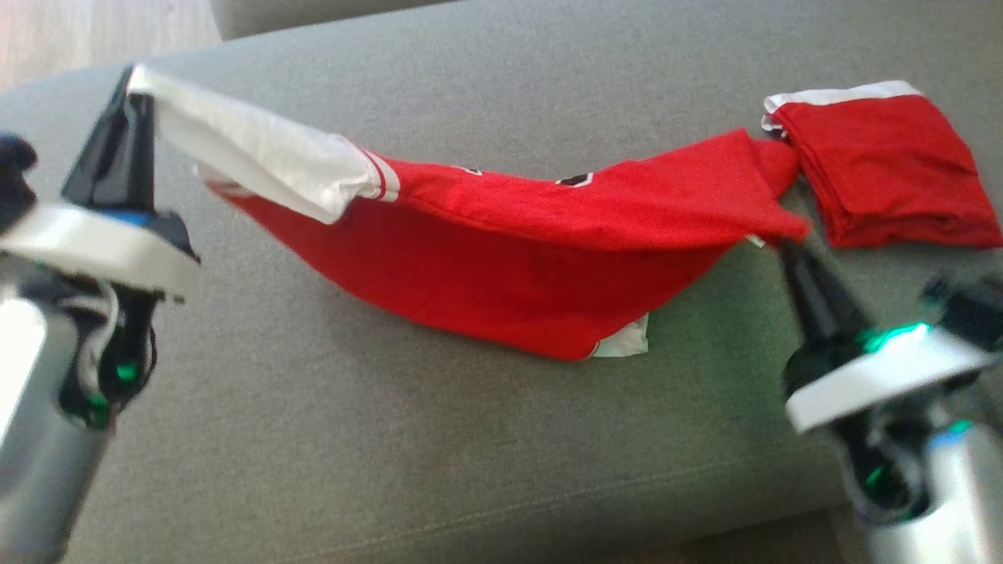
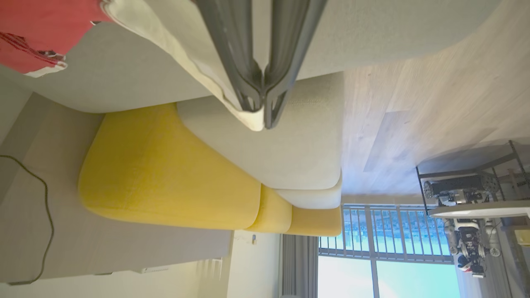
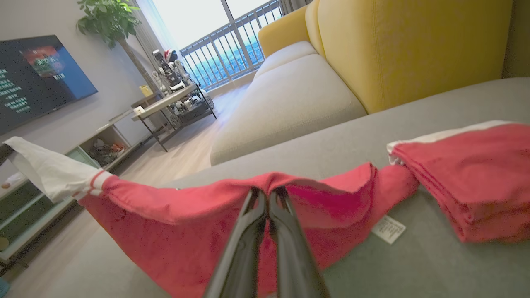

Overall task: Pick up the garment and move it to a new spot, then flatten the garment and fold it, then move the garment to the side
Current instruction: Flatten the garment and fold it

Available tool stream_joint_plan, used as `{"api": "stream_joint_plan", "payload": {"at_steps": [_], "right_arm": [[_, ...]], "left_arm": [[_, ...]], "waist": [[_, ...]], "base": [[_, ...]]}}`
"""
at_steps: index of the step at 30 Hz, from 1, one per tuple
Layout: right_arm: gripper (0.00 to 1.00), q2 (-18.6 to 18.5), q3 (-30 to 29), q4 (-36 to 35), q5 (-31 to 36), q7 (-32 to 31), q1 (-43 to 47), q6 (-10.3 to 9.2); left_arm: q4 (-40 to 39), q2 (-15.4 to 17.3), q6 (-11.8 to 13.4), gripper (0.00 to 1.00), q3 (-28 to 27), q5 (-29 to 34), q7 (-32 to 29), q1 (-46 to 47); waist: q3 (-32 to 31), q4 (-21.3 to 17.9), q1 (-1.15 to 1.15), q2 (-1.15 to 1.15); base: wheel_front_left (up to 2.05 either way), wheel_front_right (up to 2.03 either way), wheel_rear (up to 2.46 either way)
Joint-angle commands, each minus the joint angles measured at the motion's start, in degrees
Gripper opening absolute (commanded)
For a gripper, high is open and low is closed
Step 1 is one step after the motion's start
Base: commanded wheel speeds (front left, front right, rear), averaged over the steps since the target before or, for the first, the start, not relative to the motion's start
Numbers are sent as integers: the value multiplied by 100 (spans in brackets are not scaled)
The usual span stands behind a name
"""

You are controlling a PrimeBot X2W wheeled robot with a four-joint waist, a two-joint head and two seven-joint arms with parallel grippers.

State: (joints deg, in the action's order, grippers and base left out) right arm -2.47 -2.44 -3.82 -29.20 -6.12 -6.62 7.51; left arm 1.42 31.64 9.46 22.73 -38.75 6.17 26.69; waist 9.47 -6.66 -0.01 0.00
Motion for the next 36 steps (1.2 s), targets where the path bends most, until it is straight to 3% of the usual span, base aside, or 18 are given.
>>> {"api": "stream_joint_plan", "payload": {"at_steps": [1,4,8,14,19,28,32,36], "right_arm": [[0,-41,-12,-323,-76,-223,-435,-2],[0,-41,-319,-428,-196,-1021,-1181,-2],[0,-56,-647,87,-206,-2022,-2468,-2],[0,-190,-771,1530,213,-2479,-4479,-2],[0,-166,-606,2446,511,-2062,-5678,-2],[0,-299,-265,4251,886,-195,-7773,-2],[0,-530,-137,4667,963,348,-8415,-2],[0,-717,163,4882,868,584,-8623,-2]], "left_arm": [[-197,280,-39,0,-349,-57,-66,532],[-68,212,-192,0,-386,-260,-310,1078],[481,10,-408,0,-340,-416,-637,2128],[1712,-316,-734,0,-404,-603,-832,3824],[2597,-304,-897,0,-294,-224,-569,4872],[3900,-240,-998,0,-267,745,815,6902],[3491,-221,-1149,0,-687,1066,878,7459],[2577,-328,-1447,0,-1388,1345,881,7107]], "waist": [[-50,30,1,0],[-31,71,1,0],[124,153,1,0],[645,197,1,0],[1125,167,1,0],[1774,153,1,0],[2067,314,1,0],[2390,494,1,0]], "base": [[0,0,0],[0,0,0],[0,0,0],[0,0,0],[0,0,0],[0,0,0],[0,0,0],[0,0,0]]}}
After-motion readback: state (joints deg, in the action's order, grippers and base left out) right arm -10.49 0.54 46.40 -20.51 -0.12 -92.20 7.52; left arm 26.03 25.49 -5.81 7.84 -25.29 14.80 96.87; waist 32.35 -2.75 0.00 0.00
